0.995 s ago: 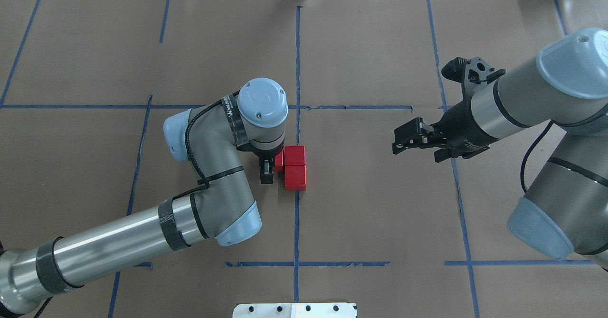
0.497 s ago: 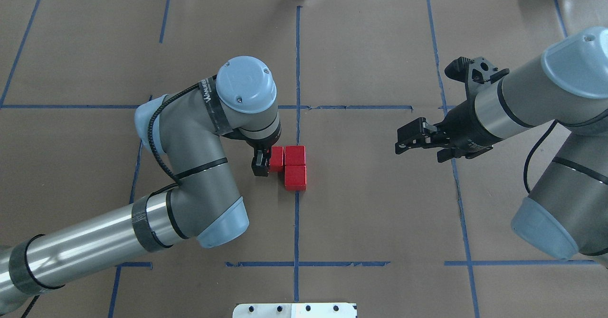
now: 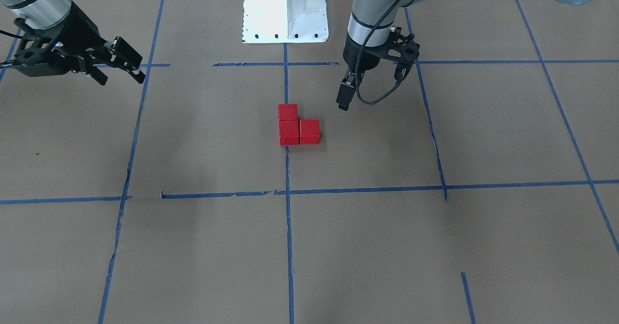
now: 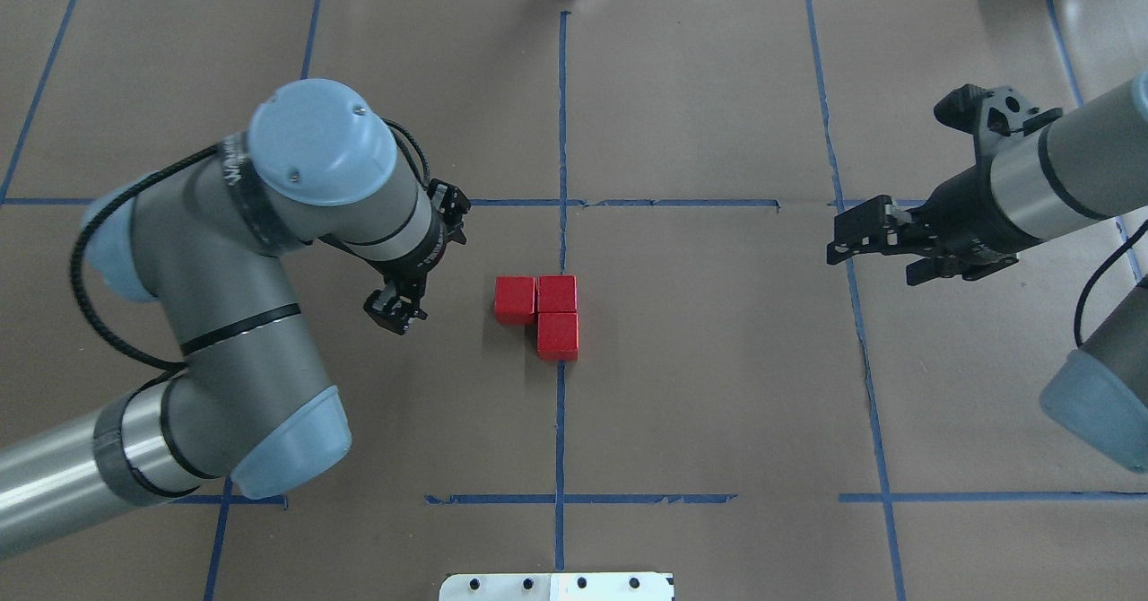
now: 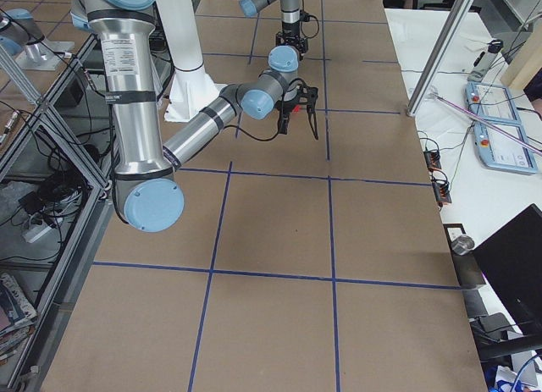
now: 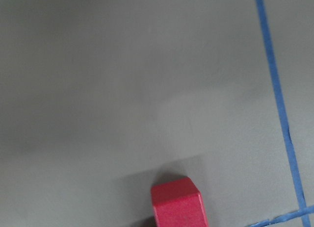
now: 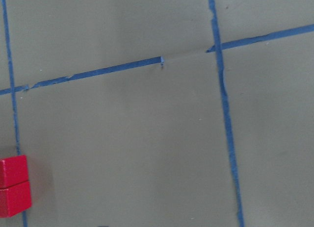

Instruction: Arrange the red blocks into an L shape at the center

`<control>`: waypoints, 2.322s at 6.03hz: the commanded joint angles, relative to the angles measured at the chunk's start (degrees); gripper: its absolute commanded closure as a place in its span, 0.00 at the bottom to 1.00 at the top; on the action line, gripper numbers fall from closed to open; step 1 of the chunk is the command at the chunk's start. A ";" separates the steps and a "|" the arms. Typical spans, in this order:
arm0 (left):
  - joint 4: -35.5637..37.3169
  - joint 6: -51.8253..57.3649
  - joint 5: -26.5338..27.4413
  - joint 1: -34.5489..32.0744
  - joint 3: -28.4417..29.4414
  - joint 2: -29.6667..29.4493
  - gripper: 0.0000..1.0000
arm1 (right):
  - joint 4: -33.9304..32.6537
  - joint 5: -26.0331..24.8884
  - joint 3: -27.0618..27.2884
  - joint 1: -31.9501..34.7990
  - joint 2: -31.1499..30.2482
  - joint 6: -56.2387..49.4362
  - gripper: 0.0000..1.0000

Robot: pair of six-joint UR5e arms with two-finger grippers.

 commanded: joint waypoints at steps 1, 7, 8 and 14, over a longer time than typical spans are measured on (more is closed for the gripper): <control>0.05 23.49 -3.31 -6.46 -3.87 9.25 0.00 | -0.16 5.34 -2.92 10.51 -6.30 -16.86 0.00; -0.57 116.81 -23.91 -49.24 5.91 35.04 0.00 | -3.99 10.46 -15.94 32.87 -15.82 -62.68 0.00; -0.74 128.26 -27.22 -56.01 13.46 34.00 0.00 | -9.94 10.56 -15.95 34.12 -15.56 -69.70 0.00; -0.04 129.78 -26.64 -55.29 14.15 33.63 0.00 | -13.08 6.25 -14.90 34.57 -15.83 -63.18 0.00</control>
